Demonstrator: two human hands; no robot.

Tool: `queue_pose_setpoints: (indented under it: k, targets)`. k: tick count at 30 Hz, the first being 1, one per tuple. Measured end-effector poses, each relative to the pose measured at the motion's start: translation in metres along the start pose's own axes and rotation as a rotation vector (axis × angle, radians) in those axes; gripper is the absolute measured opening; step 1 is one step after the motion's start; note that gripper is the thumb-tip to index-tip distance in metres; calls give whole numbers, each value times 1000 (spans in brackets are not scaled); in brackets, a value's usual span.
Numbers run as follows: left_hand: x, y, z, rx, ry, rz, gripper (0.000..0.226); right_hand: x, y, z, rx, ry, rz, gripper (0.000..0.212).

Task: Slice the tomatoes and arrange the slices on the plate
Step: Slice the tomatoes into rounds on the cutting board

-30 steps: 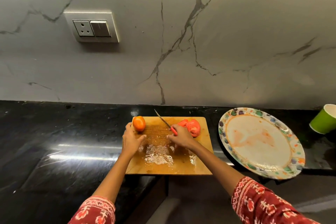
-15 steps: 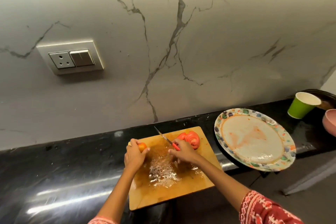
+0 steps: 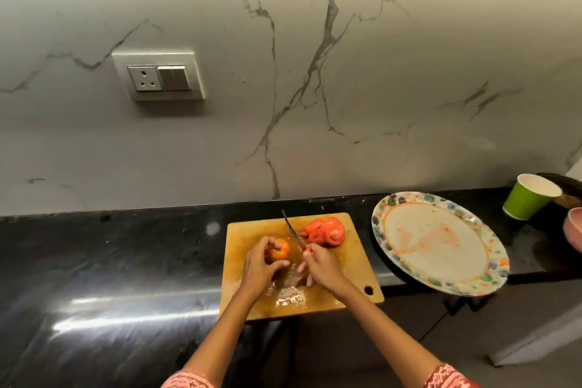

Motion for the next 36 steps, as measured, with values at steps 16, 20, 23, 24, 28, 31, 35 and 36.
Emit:
queue_pose_setpoints:
  k: [16, 20, 23, 24, 28, 31, 35, 36]
  targets:
    - [-9, -8, -10, -216, 64, -166, 59, 25, -9, 21, -128, 56, 301, 23]
    - [-9, -5, -13, -244, 11, -193, 70, 22, -7, 26, -158, 106, 359, 25]
    - [-8, 0, -14, -239, -52, -216, 73, 21, -8, 27, -144, 116, 356, 25]
    - [-7, 1, -14, -231, -51, -225, 72, 22, -9, 27, -144, 115, 360, 25]
    - [-8, 7, -13, -254, -14, -230, 65, 22, -15, 28, -143, 121, 384, 27]
    - [-7, 12, -13, -250, -2, -202, 64, 20, -18, 30, -138, 132, 409, 27]
    - [-3, 15, -10, -262, 25, -139, 63, 16, -20, 31, -137, 133, 452, 25]
    - [-1, 15, -11, -271, 28, -132, 63, 15, -20, 31, -139, 125, 471, 24]
Point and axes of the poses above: each hand's wrist, its own z-axis away from the middle knuckle, its own x-axis out of the palm, y = z × x, the point moved 1 cm from there along -z, towards the middle knuckle, and after that the axes turned 14 degrees about y, right-handed, at the moved point
